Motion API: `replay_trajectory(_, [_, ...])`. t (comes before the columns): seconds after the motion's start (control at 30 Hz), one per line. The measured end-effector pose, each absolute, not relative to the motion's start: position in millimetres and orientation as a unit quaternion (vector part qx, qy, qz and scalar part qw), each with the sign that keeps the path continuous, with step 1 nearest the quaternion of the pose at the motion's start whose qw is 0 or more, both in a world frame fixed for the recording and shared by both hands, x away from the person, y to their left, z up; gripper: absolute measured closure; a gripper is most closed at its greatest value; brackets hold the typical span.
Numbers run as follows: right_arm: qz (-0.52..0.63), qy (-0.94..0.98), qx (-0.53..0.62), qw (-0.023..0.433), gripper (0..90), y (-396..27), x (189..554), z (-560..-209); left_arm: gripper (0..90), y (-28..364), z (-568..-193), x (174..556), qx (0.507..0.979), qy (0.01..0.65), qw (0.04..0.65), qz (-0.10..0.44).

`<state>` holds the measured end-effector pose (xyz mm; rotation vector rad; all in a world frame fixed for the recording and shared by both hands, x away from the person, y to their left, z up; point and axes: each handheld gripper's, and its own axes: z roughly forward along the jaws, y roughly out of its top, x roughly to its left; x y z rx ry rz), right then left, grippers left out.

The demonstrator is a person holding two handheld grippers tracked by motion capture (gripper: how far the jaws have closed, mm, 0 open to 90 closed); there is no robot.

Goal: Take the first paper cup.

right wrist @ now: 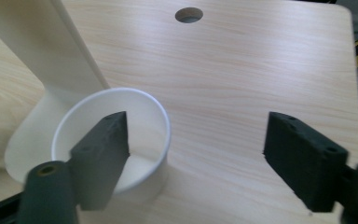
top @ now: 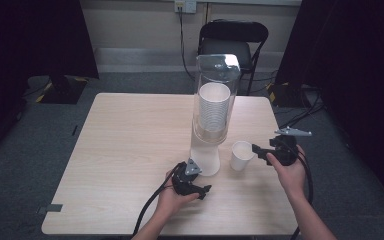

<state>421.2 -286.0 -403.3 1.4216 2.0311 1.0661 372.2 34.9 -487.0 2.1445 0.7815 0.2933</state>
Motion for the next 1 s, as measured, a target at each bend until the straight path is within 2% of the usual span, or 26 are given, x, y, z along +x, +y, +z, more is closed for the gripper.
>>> replay_trajectory(0.23, [0.401, 0.728, 0.503, 0.237, 17.8, -300.8, 398.3, -413.4, 19.9, 39.4, -485.2, 374.7, 0.839, 0.326, 0.420, 0.113])
replay_trajectory(0.5, [0.352, 0.768, 0.491, 0.213, 14.9, -301.5, 377.2, -465.4, 19.0, 47.6, -480.2, 375.6, 0.836, 0.335, 0.419, 0.117])
replay_trajectory(0.6, [0.346, 0.785, 0.475, 0.199, 14.9, -298.3, 376.4, -479.3, 18.7, 49.2, -479.1, 376.1, 0.828, 0.340, 0.429, 0.120])
replay_trajectory(0.73, [0.300, 0.812, 0.456, 0.210, 13.7, -290.1, 376.6, -491.3, 18.7, 52.2, -476.6, 376.6, 0.819, 0.346, 0.440, 0.128])
replay_trajectory(1.0, [0.343, 0.795, 0.455, 0.209, 13.7, -291.8, 374.2, -499.9, 19.4, 55.4, -474.9, 382.1, 0.800, 0.356, 0.463, 0.138])
